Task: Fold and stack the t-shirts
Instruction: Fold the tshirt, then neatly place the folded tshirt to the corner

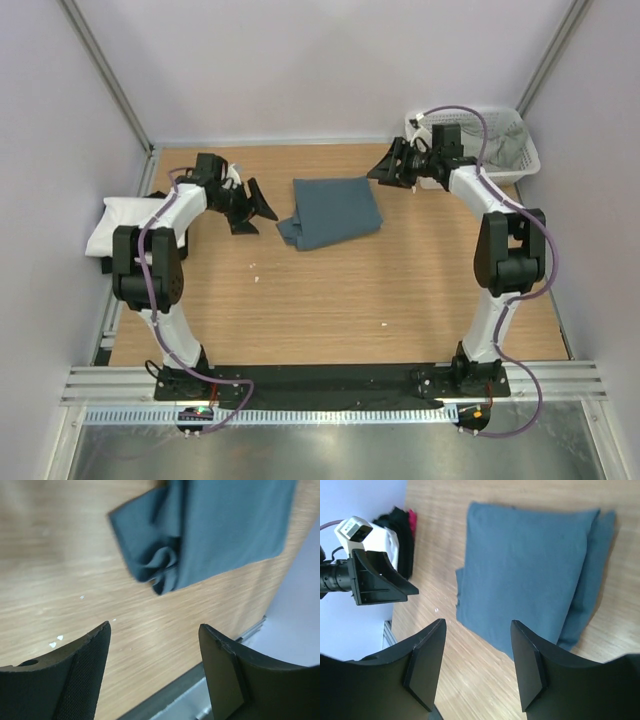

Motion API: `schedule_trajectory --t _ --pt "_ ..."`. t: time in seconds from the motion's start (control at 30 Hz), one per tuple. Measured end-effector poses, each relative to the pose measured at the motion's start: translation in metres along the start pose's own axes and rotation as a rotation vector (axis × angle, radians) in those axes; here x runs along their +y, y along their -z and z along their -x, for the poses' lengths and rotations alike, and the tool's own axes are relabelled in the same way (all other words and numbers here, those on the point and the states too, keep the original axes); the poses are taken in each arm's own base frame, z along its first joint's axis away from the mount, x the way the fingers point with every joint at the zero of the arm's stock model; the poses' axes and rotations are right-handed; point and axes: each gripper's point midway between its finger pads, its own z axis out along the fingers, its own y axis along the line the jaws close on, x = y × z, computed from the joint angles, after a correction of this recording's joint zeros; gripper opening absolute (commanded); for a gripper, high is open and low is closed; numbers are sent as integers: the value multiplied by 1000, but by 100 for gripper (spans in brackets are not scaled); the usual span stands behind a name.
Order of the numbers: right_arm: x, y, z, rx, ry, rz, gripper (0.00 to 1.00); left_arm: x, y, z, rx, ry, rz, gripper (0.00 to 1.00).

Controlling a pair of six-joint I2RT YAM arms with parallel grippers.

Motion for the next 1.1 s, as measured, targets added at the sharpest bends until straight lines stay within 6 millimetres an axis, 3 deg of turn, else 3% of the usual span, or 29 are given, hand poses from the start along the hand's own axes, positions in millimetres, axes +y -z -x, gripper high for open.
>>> schedule_trajectory --t 0.07,0.13,0.33,0.5,0.8,1.1 --pt "-13 -13 -17 52 -41 -12 59 21 -11 -19 67 87 23 73" --pt "-23 -24 -30 91 -68 -21 59 29 -17 -25 99 140 27 73" --pt "-32 -45 -55 155 -77 -29 60 32 -38 -22 129 209 -22 74" --pt "-32 -56 -69 189 -52 -32 59 45 -71 -11 160 263 -34 75" --pt "-50 -65 -88 234 -51 -81 59 31 -92 15 146 222 -88 75" --pt "-70 -71 -107 275 -84 -112 59 -8 -123 2 195 128 -150 75"
